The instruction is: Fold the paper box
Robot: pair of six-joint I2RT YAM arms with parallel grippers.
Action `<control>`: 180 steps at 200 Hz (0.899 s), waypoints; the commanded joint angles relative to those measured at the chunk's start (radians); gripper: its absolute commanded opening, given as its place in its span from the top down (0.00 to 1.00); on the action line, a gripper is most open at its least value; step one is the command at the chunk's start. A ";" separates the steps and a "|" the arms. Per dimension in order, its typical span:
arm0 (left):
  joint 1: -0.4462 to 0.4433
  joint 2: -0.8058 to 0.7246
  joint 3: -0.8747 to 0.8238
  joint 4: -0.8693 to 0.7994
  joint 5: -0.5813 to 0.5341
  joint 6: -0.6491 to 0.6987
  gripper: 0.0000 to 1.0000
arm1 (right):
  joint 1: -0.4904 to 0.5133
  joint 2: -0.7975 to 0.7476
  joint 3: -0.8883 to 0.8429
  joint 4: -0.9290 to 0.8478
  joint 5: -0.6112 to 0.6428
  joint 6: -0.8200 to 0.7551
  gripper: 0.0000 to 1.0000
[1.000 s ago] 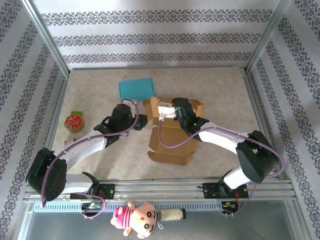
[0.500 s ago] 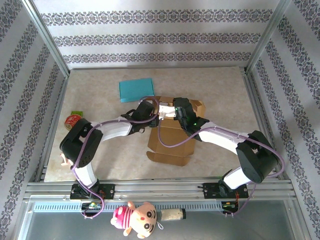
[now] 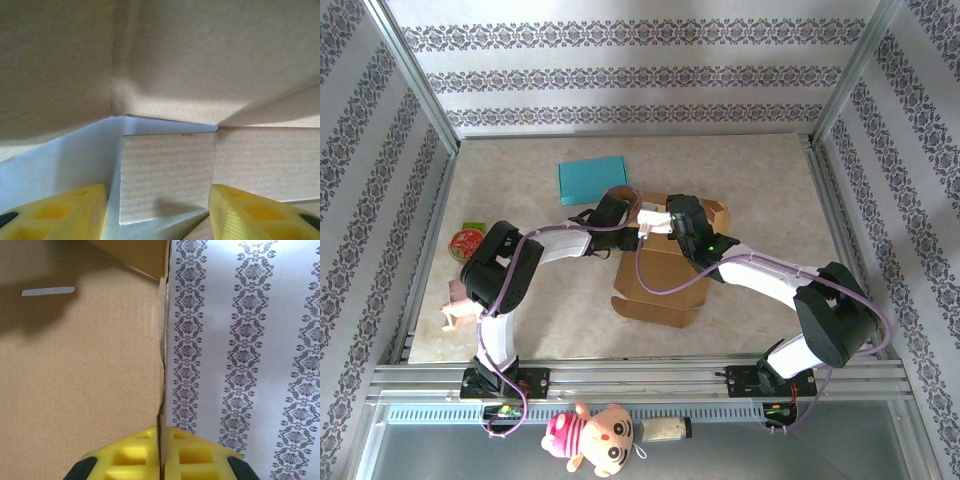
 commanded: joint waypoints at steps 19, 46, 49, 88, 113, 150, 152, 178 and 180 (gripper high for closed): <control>-0.003 0.008 -0.032 0.114 0.152 0.010 0.57 | -0.001 -0.014 0.024 0.008 0.000 0.031 0.93; -0.004 -0.045 -0.062 0.185 0.174 0.018 0.65 | -0.001 -0.013 0.024 0.008 0.002 0.035 0.93; -0.003 -0.050 -0.067 0.197 0.179 0.014 0.65 | -0.001 -0.012 0.023 0.008 0.003 0.036 0.93; -0.013 -0.085 -0.131 0.366 0.204 -0.015 0.70 | 0.000 -0.010 0.021 0.008 0.006 0.041 0.93; -0.021 -0.070 -0.127 0.398 0.233 0.003 0.70 | 0.000 -0.013 0.018 0.008 0.006 0.039 0.93; -0.038 0.002 -0.119 0.497 0.347 -0.061 0.69 | -0.001 -0.012 0.021 0.008 0.005 0.052 0.93; -0.038 0.006 -0.120 0.502 0.349 -0.065 0.69 | -0.001 -0.012 0.020 0.008 0.004 0.053 0.93; -0.040 0.056 -0.120 0.488 0.318 -0.084 0.66 | -0.001 -0.009 0.020 0.009 0.005 0.055 0.93; -0.040 0.060 -0.118 0.481 0.318 -0.083 0.66 | -0.001 -0.008 0.020 0.008 0.005 0.056 0.93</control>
